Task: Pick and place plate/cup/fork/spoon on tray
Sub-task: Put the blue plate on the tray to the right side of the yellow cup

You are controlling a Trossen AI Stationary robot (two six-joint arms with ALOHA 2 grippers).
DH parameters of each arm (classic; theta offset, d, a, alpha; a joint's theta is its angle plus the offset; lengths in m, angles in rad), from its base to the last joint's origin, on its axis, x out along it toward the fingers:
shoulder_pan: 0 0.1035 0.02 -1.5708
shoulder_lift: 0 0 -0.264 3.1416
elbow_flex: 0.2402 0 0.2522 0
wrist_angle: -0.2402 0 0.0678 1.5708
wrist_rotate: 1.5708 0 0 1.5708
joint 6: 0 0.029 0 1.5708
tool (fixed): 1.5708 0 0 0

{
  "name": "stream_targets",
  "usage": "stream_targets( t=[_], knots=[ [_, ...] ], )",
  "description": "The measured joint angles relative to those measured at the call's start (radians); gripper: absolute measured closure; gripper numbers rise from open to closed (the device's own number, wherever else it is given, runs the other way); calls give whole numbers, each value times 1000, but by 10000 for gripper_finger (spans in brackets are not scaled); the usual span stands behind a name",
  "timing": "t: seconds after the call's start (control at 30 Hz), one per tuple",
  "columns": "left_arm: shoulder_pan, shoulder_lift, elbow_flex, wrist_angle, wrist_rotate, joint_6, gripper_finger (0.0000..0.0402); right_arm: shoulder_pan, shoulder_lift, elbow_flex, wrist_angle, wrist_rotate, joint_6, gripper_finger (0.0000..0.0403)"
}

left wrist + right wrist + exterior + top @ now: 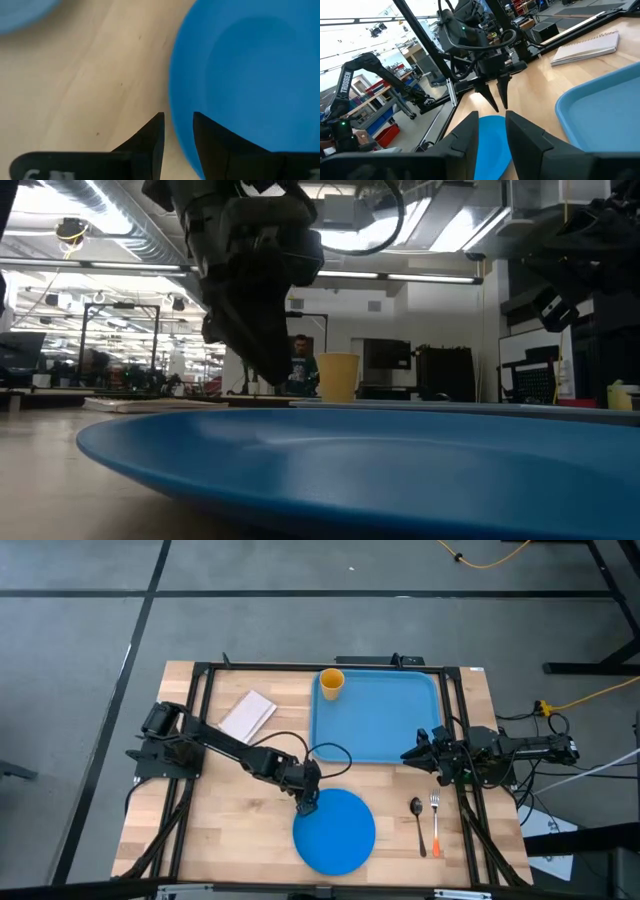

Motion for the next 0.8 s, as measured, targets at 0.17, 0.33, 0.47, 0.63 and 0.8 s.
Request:
stream_targets(
  t=[0.17,0.33,0.47,0.63,0.8],
  knots=[
    [-4,21,1,16,-5,0,307,0,0,0,0,0,0,301],
    [-13,53,3,45,-5,0,307,0,0,0,0,0,0,301],
    [-18,82,1,59,-7,-2,307,0,2,0,0,0,1,301],
    [-18,75,1,54,-10,-1,307,0,17,0,6,0,1,301],
    [-16,76,0,58,-12,-1,307,0,23,0,-2,0,2,301]
  ],
)
